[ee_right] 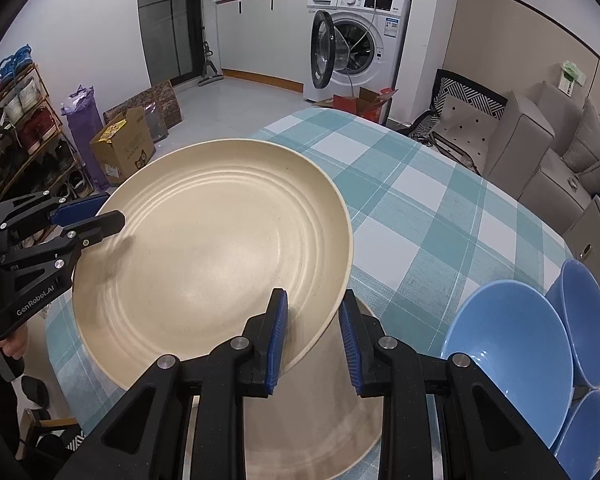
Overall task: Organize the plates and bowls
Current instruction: 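Lower the held beige plate onto the stacked beige plates with both grippers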
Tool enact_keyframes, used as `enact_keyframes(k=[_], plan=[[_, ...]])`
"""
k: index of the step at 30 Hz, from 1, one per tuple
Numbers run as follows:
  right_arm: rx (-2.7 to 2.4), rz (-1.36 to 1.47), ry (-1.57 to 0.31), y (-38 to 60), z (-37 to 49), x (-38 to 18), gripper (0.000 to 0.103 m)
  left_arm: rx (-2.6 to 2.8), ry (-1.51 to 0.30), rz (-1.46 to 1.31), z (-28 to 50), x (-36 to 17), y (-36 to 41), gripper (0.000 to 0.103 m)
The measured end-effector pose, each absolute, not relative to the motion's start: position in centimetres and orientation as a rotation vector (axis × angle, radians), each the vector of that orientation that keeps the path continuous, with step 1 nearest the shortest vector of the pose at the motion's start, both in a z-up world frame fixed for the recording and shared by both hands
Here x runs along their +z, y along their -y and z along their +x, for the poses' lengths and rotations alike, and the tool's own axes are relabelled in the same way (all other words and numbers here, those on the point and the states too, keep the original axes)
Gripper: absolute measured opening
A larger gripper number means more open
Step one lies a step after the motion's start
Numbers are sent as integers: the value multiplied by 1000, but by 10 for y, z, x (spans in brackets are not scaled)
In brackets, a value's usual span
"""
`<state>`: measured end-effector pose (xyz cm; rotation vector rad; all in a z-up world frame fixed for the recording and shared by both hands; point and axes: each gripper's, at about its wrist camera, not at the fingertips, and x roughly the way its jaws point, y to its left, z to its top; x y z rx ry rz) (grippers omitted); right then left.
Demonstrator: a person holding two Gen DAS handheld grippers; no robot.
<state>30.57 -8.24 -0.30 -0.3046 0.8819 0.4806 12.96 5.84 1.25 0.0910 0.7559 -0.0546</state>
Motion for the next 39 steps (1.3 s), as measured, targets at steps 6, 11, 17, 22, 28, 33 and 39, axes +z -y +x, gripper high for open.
enact_keyframes(k=[6,11,17,22,28,33,39], plan=[[462,-300,-880,94,298,-6,27,-73,-761,99,125,9,-48,22],[441,-300,-884,102,291,-10,27,-91,-773,104,123,4,-38,22],[425,-300,-886,112,284,-13,27,-110,-780,110,119,0,-29,22],[412,-302,-893,118,278,-19,27,-122,-786,117,117,-5,-23,22],[407,-289,-910,123,273,-27,27,-133,-798,123,115,-10,-20,22],[404,-286,-919,124,270,-33,27,-139,-804,133,114,-14,-17,22],[387,-291,-919,127,268,-37,27,-148,-808,148,112,-19,-12,22]])
